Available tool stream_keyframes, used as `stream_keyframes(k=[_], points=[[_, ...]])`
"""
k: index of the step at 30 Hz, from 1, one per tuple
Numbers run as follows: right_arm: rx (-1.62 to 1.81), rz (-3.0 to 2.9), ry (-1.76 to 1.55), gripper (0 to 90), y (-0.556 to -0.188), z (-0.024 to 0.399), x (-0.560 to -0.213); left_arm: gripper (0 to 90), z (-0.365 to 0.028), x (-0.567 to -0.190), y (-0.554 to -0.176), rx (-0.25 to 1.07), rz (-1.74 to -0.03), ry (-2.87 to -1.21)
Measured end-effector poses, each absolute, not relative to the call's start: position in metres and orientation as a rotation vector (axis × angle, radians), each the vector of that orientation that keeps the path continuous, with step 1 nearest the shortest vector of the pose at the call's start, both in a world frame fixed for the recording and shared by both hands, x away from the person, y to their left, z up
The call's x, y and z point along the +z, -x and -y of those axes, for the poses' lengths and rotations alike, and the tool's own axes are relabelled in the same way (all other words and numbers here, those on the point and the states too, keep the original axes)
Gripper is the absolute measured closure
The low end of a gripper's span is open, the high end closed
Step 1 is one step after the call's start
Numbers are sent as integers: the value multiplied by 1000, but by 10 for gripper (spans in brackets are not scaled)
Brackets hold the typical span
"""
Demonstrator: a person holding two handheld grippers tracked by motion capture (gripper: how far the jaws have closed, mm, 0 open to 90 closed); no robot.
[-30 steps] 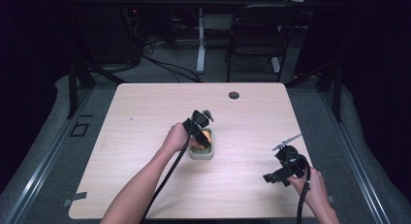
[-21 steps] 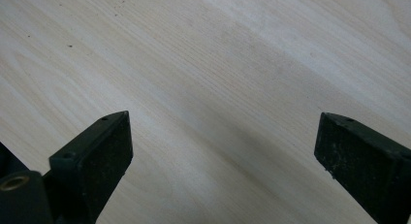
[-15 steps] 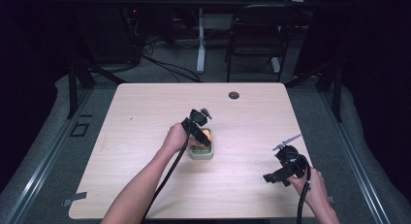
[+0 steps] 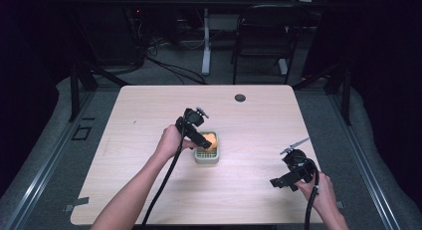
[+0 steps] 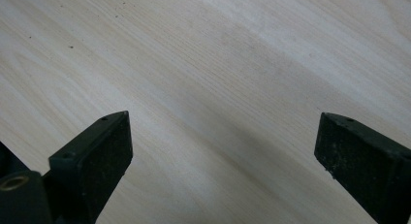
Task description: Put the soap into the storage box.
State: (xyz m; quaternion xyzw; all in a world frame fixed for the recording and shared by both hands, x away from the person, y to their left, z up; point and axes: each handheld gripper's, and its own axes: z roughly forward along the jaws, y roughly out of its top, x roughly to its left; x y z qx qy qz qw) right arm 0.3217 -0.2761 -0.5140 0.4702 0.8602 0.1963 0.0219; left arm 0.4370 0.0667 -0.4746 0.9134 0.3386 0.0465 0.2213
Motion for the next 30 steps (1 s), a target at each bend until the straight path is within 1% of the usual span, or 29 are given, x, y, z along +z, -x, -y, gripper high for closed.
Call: stream_keyframes(k=[3,7,9,16,23,30], points=[[618,-2672,-1458,61,-322,276,-514,4,-77,-464,-427,143,-931,-2501],[599,-2678,-1446,60,-322,276,-513,3,-88,-455,-417,160,-917,-2482],[604,-2672,-1450,60,-322,276,-513,2,-99,-448,-405,172,-915,-2465],[599,-2675,-1445,58,-322,276,-513,2,-124,-439,-383,201,-926,-2444],[590,-2682,-1435,58,-322,277,-512,2,-154,-441,-353,221,-955,-2442],[592,-2681,-1432,55,-322,277,-512,2,-175,-449,-335,216,-988,-2450]])
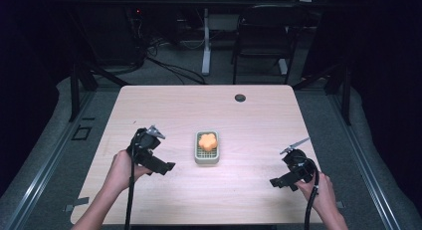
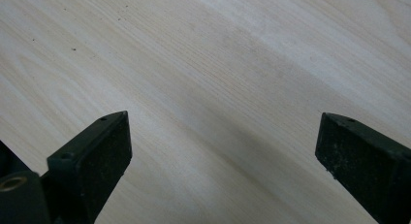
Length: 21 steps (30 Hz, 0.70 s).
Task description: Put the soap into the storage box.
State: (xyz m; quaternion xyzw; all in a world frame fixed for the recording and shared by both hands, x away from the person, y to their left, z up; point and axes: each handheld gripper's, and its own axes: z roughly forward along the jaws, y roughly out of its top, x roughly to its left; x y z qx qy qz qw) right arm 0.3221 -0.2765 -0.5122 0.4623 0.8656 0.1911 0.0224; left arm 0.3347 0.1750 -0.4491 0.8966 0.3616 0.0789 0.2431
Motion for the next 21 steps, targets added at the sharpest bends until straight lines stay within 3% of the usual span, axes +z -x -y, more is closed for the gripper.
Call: stream_keyframes(k=[21], points=[[572,-2690,-1432,50,-322,275,-516,0,-214,-502,-293,149,-1078,-2486]])
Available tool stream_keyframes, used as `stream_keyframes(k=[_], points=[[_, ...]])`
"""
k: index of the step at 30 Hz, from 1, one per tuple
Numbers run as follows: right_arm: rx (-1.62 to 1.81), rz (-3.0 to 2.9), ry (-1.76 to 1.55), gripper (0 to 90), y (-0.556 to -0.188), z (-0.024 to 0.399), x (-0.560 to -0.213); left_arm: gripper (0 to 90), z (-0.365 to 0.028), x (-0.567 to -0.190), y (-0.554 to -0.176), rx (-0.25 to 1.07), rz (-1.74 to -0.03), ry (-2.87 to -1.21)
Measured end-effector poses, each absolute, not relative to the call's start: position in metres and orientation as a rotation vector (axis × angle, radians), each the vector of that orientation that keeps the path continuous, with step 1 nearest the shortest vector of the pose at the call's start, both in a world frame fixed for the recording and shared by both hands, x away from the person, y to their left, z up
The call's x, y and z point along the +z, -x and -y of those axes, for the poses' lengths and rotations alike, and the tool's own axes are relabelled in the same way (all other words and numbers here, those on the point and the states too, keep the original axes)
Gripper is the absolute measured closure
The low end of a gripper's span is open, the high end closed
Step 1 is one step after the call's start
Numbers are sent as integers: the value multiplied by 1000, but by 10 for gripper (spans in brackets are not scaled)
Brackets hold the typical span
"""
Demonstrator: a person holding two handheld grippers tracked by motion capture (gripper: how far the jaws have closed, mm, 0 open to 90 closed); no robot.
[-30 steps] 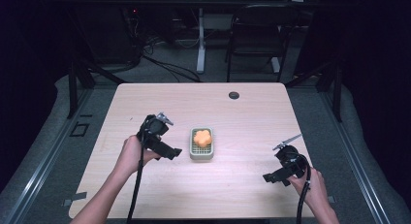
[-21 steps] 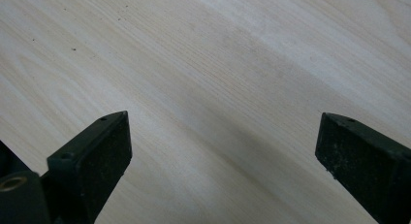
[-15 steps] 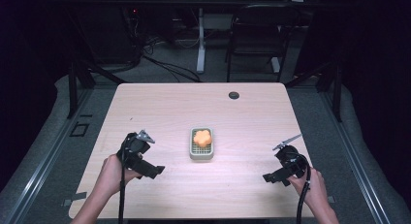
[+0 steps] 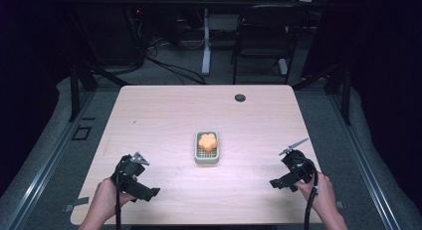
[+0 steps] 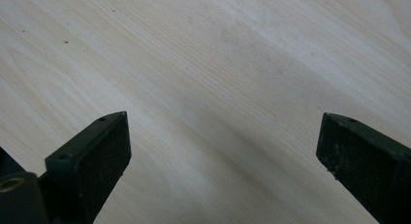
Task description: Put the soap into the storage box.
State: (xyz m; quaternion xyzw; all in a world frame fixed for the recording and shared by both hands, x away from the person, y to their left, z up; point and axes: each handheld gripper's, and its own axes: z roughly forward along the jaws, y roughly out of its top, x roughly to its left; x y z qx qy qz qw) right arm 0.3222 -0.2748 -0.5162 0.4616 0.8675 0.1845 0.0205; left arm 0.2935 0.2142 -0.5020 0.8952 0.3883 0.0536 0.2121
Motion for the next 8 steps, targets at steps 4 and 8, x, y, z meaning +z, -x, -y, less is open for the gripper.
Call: stream_keyframes(k=[4,8], points=[[558,-2694,-1422,49,-324,275,-520,0,-225,-511,-298,155,-1102,-2450],[539,-2707,-1424,45,-326,274,-523,0,-237,-521,-303,124,-1130,-2420]])
